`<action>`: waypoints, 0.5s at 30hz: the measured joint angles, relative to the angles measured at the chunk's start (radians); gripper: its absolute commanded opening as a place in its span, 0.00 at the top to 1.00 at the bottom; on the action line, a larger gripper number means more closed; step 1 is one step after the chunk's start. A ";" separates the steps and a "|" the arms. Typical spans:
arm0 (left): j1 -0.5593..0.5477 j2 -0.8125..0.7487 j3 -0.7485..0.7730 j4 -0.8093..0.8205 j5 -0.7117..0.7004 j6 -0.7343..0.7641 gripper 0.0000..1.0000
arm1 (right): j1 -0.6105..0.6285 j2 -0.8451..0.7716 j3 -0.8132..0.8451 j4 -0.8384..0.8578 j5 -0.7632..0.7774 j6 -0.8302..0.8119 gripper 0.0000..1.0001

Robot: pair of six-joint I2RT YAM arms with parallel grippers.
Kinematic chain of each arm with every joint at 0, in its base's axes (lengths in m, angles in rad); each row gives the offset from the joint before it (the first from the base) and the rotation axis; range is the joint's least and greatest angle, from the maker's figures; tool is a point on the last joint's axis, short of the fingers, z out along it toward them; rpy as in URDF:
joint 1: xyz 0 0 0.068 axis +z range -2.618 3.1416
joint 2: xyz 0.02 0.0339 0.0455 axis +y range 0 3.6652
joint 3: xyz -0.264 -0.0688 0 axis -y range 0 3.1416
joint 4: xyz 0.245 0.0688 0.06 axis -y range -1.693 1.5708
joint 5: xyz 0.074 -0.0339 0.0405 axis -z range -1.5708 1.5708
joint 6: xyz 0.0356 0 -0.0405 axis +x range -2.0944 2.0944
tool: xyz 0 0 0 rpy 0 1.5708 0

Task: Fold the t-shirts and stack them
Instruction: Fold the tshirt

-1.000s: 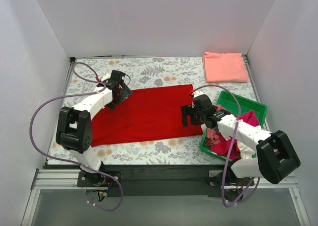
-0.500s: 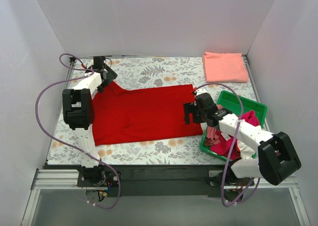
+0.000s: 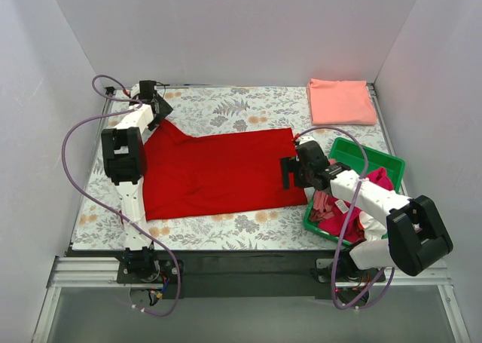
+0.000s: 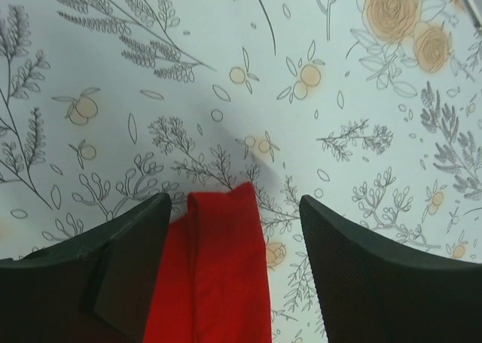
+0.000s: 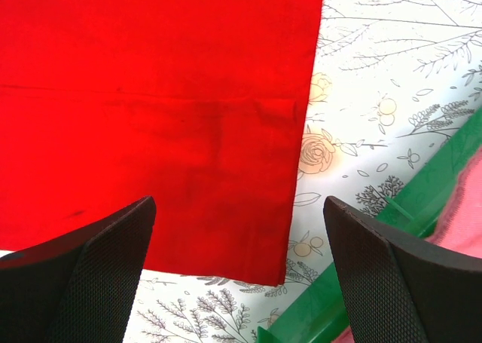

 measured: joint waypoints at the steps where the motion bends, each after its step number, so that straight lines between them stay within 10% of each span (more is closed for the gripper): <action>1: 0.005 0.009 0.006 0.001 -0.002 0.003 0.34 | -0.002 0.000 0.001 -0.004 0.003 0.000 0.02; 15: 0.032 0.020 0.003 0.028 0.058 0.020 0.56 | -0.014 0.065 0.049 -0.025 0.014 0.001 0.02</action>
